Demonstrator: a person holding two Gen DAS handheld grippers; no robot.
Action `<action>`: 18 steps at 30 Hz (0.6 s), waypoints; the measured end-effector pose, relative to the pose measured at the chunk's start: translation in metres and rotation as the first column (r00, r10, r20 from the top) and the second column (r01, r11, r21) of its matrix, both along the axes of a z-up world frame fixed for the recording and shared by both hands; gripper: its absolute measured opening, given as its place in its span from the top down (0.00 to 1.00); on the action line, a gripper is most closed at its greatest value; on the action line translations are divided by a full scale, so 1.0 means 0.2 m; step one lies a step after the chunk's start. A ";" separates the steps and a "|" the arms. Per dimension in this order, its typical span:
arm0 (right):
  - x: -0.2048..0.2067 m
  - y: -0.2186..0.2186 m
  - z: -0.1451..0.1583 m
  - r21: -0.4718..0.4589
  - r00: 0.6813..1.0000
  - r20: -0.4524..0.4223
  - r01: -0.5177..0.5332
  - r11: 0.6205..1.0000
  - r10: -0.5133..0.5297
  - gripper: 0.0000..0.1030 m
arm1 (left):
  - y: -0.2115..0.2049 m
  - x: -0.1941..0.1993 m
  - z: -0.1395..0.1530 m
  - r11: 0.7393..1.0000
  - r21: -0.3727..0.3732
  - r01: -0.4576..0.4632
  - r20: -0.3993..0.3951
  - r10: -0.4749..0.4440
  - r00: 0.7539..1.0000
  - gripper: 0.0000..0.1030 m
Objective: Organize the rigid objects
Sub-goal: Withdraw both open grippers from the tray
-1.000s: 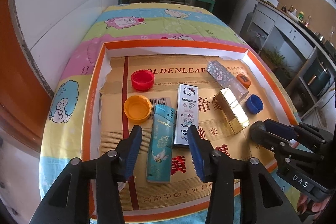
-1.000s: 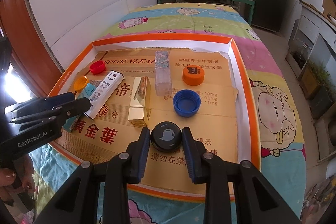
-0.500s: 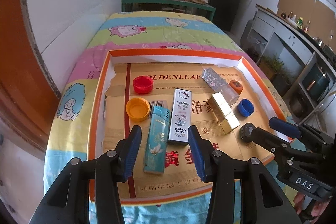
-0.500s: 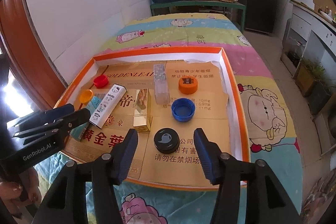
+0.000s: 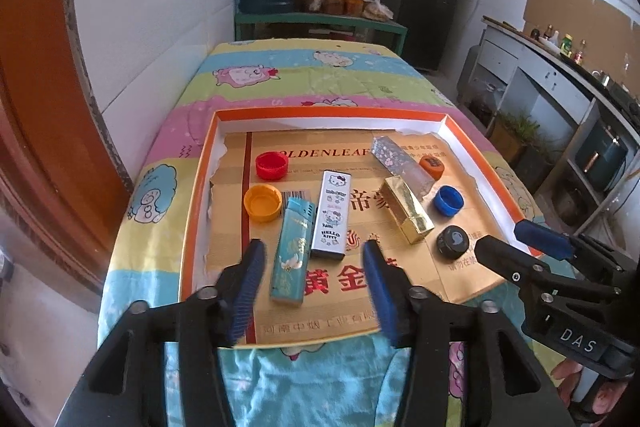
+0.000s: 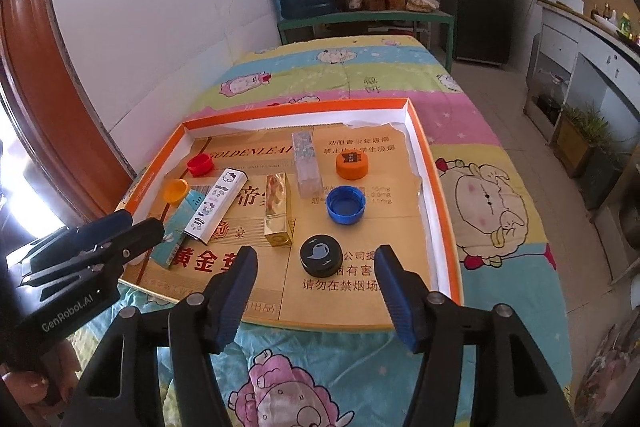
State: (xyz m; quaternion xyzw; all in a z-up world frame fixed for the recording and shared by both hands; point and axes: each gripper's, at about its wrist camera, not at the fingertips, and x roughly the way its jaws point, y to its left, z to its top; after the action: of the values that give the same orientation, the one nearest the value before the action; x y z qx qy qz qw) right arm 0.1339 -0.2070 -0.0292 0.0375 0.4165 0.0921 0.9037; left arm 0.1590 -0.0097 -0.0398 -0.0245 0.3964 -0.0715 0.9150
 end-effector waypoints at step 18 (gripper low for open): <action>-0.18 0.00 0.10 -0.042 0.997 0.043 0.059 0.997 -0.058 0.41 | 0.01 -0.20 0.09 0.999 -0.012 -0.033 0.049 0.033 0.998 0.28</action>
State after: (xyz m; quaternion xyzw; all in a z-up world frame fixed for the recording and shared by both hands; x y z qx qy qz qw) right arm 0.0977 -0.2067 -0.0101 0.0280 0.3984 0.0573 0.9150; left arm 0.1191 -0.0068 -0.0218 -0.0342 0.3727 -0.0590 0.9254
